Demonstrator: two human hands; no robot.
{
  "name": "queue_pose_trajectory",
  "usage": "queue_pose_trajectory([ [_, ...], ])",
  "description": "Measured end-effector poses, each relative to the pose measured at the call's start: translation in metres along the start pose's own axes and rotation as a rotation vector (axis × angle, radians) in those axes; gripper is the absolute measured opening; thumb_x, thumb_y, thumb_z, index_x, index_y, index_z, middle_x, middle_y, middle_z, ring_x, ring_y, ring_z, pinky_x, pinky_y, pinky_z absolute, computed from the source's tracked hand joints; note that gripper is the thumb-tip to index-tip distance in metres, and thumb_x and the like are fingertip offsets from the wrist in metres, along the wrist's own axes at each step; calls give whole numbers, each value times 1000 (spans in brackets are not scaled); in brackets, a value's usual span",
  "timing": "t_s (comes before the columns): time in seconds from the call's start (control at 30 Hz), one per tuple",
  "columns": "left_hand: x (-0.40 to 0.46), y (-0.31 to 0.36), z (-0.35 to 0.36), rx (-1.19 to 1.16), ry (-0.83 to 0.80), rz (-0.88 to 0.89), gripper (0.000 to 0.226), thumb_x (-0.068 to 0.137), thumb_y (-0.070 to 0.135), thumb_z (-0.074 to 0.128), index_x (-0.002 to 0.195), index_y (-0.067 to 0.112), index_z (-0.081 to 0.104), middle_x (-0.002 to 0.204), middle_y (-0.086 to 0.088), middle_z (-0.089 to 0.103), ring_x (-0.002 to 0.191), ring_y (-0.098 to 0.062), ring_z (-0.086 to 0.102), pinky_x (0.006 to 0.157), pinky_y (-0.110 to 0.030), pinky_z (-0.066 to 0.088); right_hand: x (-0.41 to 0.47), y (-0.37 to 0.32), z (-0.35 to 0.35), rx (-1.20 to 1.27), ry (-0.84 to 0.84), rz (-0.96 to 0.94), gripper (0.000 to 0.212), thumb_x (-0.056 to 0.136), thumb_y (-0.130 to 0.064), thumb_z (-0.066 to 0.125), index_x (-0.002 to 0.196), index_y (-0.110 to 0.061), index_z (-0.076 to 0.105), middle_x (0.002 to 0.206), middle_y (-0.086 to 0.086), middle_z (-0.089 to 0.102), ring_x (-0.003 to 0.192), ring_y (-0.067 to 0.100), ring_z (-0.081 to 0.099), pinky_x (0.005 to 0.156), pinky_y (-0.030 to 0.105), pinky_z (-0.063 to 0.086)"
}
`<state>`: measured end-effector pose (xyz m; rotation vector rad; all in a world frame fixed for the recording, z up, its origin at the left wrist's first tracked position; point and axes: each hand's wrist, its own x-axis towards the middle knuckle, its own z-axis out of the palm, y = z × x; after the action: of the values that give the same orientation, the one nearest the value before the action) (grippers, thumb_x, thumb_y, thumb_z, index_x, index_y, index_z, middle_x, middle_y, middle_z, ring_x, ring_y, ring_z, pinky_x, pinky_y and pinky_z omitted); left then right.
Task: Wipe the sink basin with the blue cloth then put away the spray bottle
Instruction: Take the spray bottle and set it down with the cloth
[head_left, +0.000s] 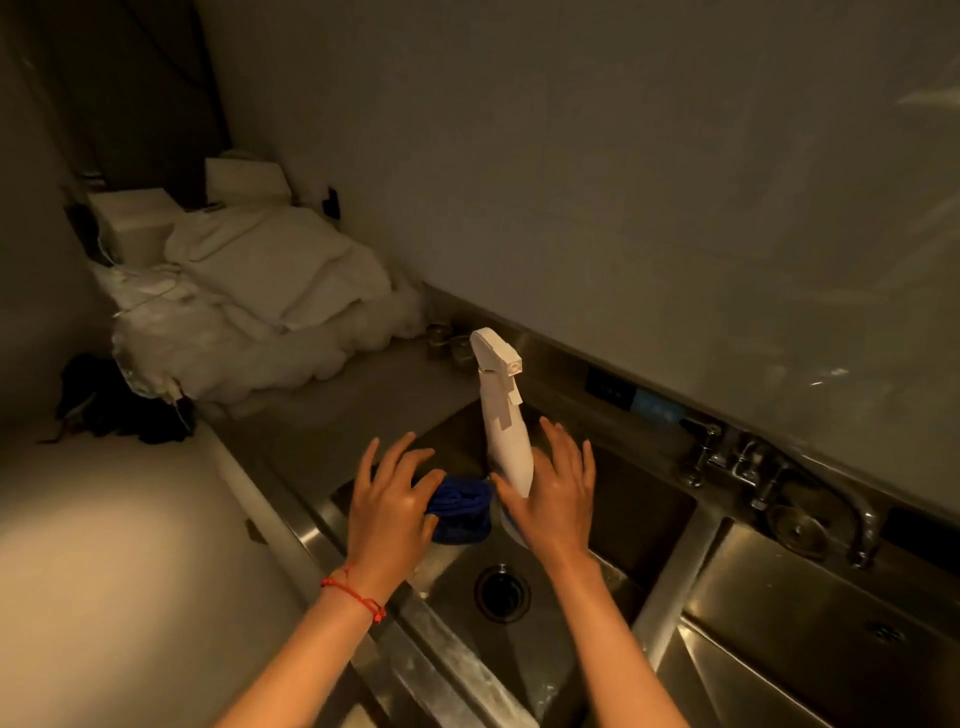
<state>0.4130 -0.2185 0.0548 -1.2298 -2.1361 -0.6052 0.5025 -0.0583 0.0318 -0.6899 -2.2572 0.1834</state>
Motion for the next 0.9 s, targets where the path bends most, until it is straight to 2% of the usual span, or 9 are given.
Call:
queue_pose_trajectory([
  [0.27, 34, -84, 17, -69, 23, 86, 55, 26, -1, 90, 78, 5, 73, 94, -18, 71, 101, -41, 62, 88, -67, 38, 33, -53, 44, 8, 4, 120, 44, 75, -37, 76, 105, -6, 69, 141, 14, 48, 134, 30, 40, 114, 44, 11],
  [0.37, 47, -104, 28, -85, 26, 99, 56, 25, 1, 92, 78, 4, 73, 95, -19, 71, 100, -41, 62, 87, -67, 38, 46, -62, 60, -1, 6, 132, 45, 74, -36, 77, 104, -4, 69, 140, 16, 49, 133, 31, 41, 114, 45, 12],
  [0.6, 80, -138, 72, -121, 22, 108, 57, 26, 4, 93, 80, 4, 73, 97, -19, 70, 100, -42, 62, 88, -65, 37, 83, -58, 102, -42, 2, 151, 49, 71, -40, 79, 104, -4, 69, 137, 16, 52, 129, 32, 46, 112, 44, 16],
  [0.77, 106, -155, 99, -118, 25, 108, 56, 26, 1, 91, 79, 6, 73, 95, -19, 70, 99, -42, 62, 91, -64, 31, 115, -48, 130, 3, 19, 166, 44, 72, -37, 79, 101, -5, 70, 135, 16, 54, 127, 32, 49, 111, 46, 18],
  [0.9, 126, -170, 116, -122, 15, 121, 56, 25, -3, 90, 78, 4, 73, 93, -21, 70, 97, -44, 63, 86, -68, 37, 137, -42, 150, 17, 11, 192, 47, 75, -39, 76, 104, -3, 68, 138, 15, 50, 130, 30, 45, 113, 43, 15],
])
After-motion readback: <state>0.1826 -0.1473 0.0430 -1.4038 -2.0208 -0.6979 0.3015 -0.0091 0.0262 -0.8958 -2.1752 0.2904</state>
